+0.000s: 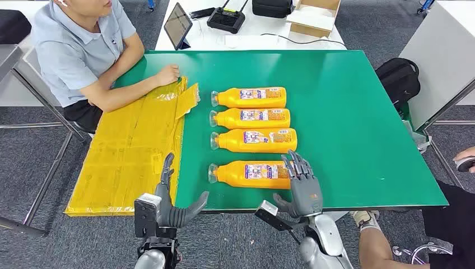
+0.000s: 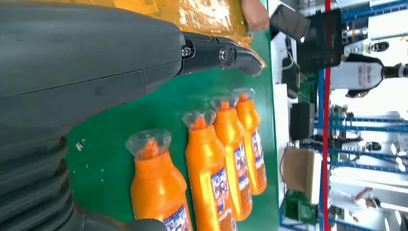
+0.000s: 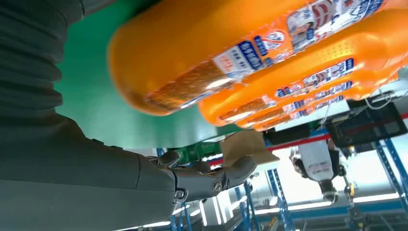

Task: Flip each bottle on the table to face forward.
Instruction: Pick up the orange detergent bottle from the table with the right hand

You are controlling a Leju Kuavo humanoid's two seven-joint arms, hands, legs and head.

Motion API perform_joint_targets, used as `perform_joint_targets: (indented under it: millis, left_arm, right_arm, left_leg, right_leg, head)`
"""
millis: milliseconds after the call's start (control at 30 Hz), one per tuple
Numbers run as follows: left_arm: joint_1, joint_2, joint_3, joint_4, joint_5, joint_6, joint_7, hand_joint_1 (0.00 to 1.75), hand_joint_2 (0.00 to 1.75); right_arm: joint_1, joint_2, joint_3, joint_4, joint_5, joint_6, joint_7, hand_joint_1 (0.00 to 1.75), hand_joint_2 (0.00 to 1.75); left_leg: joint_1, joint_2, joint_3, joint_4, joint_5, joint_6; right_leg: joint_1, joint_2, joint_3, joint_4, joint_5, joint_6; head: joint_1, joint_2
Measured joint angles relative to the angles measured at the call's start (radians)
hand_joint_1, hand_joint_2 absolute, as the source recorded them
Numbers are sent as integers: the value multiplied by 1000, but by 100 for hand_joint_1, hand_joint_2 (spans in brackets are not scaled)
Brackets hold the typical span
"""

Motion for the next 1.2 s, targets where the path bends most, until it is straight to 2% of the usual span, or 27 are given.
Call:
perform_joint_targets:
  millis: [300, 733, 967, 1200]
  left_arm:
    - [-14, 0, -1, 0, -11, -21, 10, 0, 175]
    - [-15, -2, 2, -1, -22, -38, 32, 0, 175]
    - [2, -2, 10, -18, -26, -35, 38, 0, 175]
    - [14, -2, 19, -32, -29, -27, 39, 0, 175]
  right_arm:
    - [-89, 16, 74, 123, 56, 11, 21, 0, 175]
    - [-188, 20, 176, 236, 165, 164, 216, 0, 175]
    - [-201, 18, 222, 248, 273, 160, 332, 0, 175]
    - [-194, 16, 242, 240, 301, 158, 355, 0, 175]
  left_leg:
    - [0, 0, -1, 0, 0, 0]
    - [0, 0, 1, 0, 0, 0]
    - [0, 0, 3, 0, 0, 0]
    - [0, 0, 5, 0, 0, 0]
  right_leg:
    - [0, 0, 0, 0, 0, 0]
    - [0, 0, 1, 0, 0, 0]
    - [0, 0, 3, 0, 0, 0]
    - [0, 0, 4, 0, 0, 0]
  head:
    - [0, 0]
    - [0, 0]
    - [0, 0]
    - [0, 0]
